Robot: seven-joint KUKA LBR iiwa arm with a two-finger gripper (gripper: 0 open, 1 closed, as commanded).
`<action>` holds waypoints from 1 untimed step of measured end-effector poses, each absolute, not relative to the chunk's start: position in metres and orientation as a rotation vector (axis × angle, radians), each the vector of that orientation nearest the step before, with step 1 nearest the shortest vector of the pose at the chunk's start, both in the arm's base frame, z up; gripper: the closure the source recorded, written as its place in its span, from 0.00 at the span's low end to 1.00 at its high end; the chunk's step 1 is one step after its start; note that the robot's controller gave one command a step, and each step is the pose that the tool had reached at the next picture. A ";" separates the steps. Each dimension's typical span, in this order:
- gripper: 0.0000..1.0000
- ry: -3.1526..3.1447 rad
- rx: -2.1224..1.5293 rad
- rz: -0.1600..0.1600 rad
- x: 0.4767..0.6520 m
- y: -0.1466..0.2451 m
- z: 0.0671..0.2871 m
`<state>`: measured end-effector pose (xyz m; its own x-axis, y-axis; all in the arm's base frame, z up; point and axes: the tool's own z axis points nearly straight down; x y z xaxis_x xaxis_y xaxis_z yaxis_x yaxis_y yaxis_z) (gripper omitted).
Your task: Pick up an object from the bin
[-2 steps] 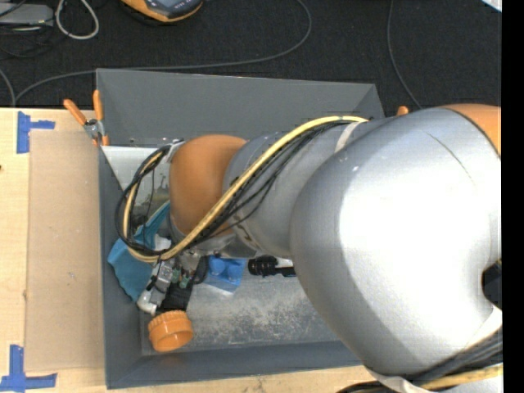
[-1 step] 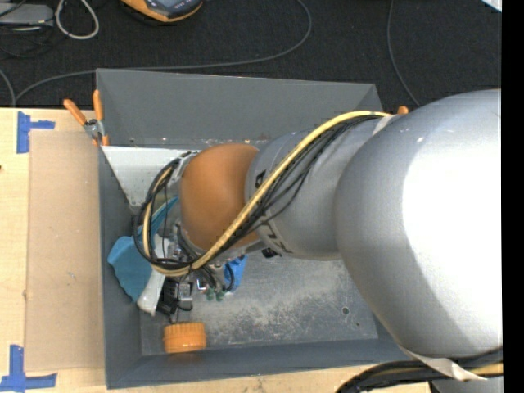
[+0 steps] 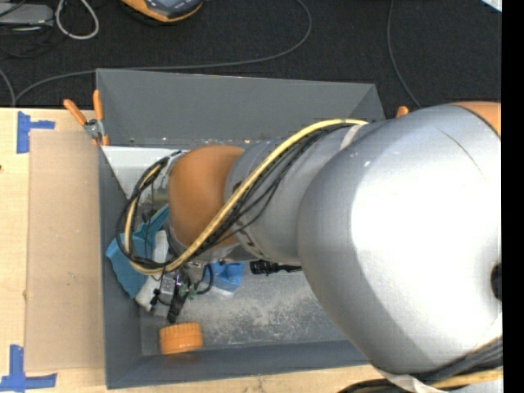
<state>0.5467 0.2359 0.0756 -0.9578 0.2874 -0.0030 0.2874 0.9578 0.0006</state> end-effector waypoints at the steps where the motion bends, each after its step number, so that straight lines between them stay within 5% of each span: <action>1: 0.00 3.107 0.410 0.006 0.544 0.233 0.076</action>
Offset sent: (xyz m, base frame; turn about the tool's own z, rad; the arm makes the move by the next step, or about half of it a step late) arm 0.0250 0.0048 0.0153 -0.1268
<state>0.5445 0.2332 0.0762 -0.9657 0.2596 -0.0068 0.2596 0.9657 0.0049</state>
